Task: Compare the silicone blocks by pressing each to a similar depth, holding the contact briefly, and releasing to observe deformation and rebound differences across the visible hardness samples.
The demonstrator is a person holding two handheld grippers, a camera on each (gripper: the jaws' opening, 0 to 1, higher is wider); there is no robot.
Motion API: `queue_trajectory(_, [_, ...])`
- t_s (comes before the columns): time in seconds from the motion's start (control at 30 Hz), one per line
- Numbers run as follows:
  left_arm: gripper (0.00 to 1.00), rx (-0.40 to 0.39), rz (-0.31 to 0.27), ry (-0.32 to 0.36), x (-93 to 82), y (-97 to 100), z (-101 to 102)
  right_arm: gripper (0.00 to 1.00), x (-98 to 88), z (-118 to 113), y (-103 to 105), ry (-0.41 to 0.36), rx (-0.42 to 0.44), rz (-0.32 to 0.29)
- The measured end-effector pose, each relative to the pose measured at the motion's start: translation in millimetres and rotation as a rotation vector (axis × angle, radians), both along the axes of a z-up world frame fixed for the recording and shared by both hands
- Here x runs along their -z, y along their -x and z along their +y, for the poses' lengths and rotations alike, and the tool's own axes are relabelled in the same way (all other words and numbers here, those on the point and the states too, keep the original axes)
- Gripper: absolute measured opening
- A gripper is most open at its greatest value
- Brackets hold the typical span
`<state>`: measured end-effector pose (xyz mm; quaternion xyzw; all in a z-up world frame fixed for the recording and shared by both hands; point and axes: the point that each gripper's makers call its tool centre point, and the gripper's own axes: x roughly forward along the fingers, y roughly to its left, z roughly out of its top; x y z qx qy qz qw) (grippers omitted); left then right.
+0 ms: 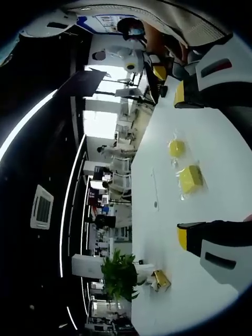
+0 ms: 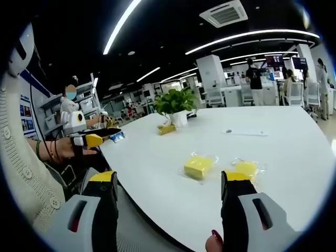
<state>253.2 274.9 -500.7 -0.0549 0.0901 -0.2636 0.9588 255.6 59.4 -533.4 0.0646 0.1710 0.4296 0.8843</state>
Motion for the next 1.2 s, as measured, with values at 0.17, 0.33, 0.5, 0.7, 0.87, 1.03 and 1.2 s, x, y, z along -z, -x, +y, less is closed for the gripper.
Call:
queue_trajectory(0.17, [0.90,0.009,0.017,-0.019,4.9,-0.3,-1.2,0.76,1.6,0.7,-0.7,0.006,0.000,0.006])
queue_trajectory(0.33, [0.89,0.010,0.034,-0.015,8.3,-2.1,-2.1,0.75,3.7,1.4,-2.1,0.010,0.000,0.012])
queue_trajectory(0.5, [0.80,0.007,0.110,0.021,18.3,-7.4,-3.6,0.75,6.3,1.6,-5.0,0.008,0.010,0.026])
queue_trajectory(0.7, [0.79,0.005,0.137,0.134,15.1,-22.6,-11.5,0.75,6.2,0.0,-11.1,0.006,0.026,0.034])
queue_trajectory(0.87, [0.79,-0.003,0.140,0.210,4.7,-43.7,-9.5,0.75,5.8,-5.1,-17.8,0.014,0.051,0.029])
queue_trajectory(1.03, [0.74,-0.025,0.161,0.372,-7.9,-68.8,-2.7,0.75,4.5,-11.4,-24.3,0.012,0.086,0.032])
queue_trajectory(1.2, [0.74,-0.034,0.177,0.413,-5.8,-103.0,8.9,0.75,8.1,-15.0,-29.7,0.021,0.107,0.047])
